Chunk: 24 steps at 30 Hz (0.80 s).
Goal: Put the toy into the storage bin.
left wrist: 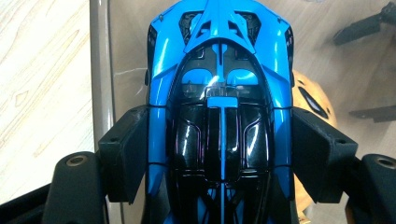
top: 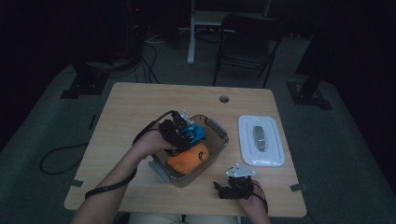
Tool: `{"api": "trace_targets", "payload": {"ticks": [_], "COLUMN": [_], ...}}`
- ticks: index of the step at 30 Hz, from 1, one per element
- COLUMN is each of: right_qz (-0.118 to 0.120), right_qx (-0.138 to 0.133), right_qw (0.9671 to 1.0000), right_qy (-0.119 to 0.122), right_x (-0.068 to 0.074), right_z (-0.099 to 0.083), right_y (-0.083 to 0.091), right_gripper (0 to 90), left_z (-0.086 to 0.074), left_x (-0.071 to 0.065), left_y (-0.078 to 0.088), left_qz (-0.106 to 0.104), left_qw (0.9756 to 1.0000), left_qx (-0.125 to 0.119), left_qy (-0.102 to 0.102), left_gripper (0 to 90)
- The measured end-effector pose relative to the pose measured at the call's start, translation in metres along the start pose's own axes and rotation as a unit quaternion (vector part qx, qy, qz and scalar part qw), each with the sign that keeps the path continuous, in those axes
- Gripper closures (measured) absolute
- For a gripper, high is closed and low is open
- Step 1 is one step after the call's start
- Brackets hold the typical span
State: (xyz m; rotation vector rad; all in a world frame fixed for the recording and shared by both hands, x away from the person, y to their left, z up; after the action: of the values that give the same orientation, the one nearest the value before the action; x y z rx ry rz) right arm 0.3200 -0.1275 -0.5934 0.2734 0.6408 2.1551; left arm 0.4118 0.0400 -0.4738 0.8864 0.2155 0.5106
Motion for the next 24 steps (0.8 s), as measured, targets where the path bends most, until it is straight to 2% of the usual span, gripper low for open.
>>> {"api": "trace_targets", "payload": {"ticks": [3,5,7,9,10,11,12,15,21,24], "right_qz": [0.001,0.001,0.001,0.001,0.001,0.001,0.001,0.002,0.002,0.002], "right_qx": [0.0,0.0,0.0,0.001,0.001,0.001,0.002,0.003,0.004,0.006], "right_qw": [1.0,1.0,1.0,1.0,1.0,1.0,1.0,1.0,1.0,1.0], "right_qy": [0.0,0.0,0.0,0.0,0.0,0.0,0.001,0.002,0.001,0.0], "right_x": [0.0,0.0,0.0,0.0,0.0,0.0,0.0,0.001,0.001,0.001], "right_z": [0.0,0.0,0.0,0.0,0.0,0.0,-0.001,-0.001,-0.001,-0.001], "right_y": [0.0,0.0,0.0,0.0,0.0,0.0,0.0,0.0,-0.001,-0.001], "right_gripper": [10.9,11.0,10.9,10.9,10.9,10.9,10.9,10.9,10.9,10.9], "left_z": [-0.002,0.001,0.004,0.006,0.006,0.005,0.004,0.0,-0.015,-0.02], "left_x": [-0.001,0.0,0.001,0.005,0.005,0.01,0.012,0.023,0.04,0.044], "left_y": [0.0,0.004,0.013,0.022,0.022,0.029,0.032,0.041,0.052,0.057], "left_qz": [-0.004,-0.004,-0.009,0.004,0.004,0.013,0.016,0.033,0.047,0.044], "left_qw": [1.0,0.9998,0.9992,0.9987,0.9987,0.9986,0.9984,0.9971,0.9956,0.9946], "left_qx": [0.001,-0.017,-0.035,-0.047,-0.047,-0.049,-0.052,-0.064,-0.07,-0.078], "left_qy": [0.0,0.011,0.017,0.017,0.017,0.014,0.014,0.024,0.042,0.053], "left_gripper": [28.3,25.9,18.8,18.8,18.7,18.7,14.8,14.8,14.7,14.7]}}
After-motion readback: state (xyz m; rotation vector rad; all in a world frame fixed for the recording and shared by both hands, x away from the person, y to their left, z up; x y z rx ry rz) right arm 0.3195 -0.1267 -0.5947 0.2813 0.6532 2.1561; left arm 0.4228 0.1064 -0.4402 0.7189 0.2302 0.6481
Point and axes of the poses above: each handheld gripper's, and its own axes: y roughly backward along the jaws, z roughly out of its top, x roughly to its left, the point moved 10 cm from there along -y, roughly forward along the jaws, and after that the axes turned 10 degrees about -x, right-handed, at the moved point
